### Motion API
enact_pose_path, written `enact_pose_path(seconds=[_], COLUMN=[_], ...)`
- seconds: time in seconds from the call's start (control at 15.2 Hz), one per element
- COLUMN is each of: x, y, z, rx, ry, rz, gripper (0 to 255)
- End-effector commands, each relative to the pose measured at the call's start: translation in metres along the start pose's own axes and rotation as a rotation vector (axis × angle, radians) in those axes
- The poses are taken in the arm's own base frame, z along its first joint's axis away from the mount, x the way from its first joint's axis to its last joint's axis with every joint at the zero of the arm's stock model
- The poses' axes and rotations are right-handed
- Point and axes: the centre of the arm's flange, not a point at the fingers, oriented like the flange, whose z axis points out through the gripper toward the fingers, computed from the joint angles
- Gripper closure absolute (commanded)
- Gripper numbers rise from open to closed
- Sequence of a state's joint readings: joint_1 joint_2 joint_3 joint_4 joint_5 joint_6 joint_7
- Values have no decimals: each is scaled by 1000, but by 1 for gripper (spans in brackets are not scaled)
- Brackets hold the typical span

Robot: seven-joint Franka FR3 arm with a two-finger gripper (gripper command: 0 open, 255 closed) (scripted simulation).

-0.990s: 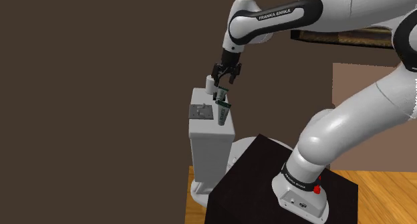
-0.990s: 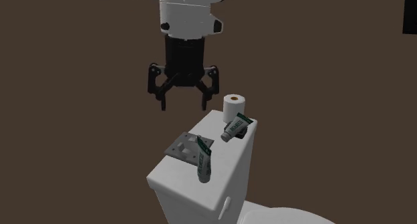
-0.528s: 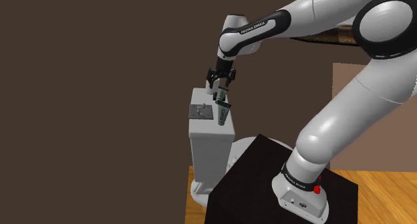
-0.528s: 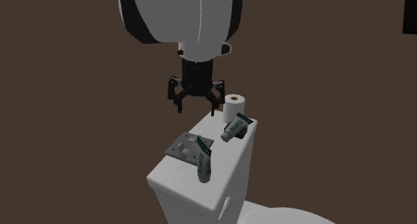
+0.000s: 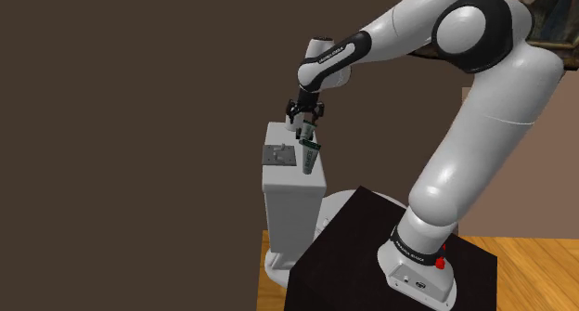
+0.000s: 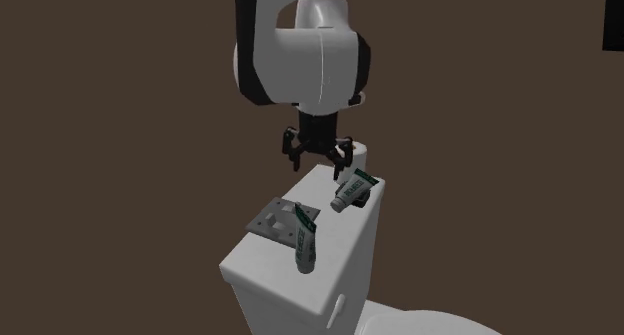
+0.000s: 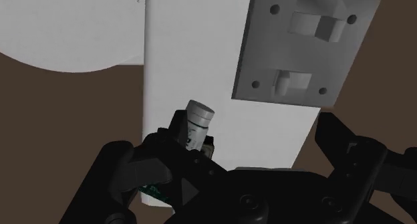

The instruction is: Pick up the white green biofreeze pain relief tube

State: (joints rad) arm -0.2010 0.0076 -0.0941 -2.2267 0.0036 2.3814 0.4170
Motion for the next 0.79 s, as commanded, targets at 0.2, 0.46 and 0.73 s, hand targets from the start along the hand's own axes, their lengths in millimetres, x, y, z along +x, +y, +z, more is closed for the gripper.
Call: enact_pose_path(seconds=[0.2,0.46,0.73], x=[45,77,97], y=[21,43,61], z=[43,73,99], rx=[-20,-36,-46], ry=[35,63,82], rz=[151,270,353], gripper=[0,0,0])
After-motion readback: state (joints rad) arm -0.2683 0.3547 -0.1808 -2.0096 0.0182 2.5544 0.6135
